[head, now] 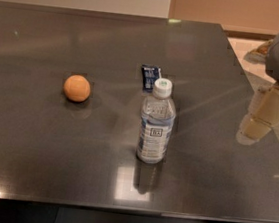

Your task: Knock blue plastic bottle over

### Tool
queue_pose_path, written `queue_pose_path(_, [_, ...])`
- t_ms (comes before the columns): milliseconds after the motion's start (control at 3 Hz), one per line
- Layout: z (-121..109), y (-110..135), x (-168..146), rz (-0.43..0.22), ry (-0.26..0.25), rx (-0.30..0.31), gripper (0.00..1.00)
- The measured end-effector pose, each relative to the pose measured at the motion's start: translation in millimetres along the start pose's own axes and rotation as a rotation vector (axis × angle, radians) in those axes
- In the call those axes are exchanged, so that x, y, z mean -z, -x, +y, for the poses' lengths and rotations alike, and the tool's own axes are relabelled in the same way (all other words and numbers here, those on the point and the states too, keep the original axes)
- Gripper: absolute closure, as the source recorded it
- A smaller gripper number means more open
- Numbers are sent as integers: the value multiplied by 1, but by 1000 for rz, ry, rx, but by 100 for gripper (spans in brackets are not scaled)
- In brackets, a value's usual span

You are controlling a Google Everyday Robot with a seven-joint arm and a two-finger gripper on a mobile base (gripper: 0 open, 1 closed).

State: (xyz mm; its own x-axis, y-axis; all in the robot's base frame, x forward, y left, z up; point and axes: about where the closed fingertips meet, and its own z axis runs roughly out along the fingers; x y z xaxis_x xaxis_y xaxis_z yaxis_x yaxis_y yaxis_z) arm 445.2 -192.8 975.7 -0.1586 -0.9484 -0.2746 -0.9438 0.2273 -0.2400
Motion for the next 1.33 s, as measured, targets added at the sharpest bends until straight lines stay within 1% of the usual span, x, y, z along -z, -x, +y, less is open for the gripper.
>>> queue_pose_path(333, [6,27,-19,-97,60,35,0])
queue_pose_path(667, [19,54,-38,-205,133,74,0])
queue_pose_path(1000, [36,78,-53,-308,218,97,0])
queue_pose_path(1333, [54,98,-56,-420,286,121,0])
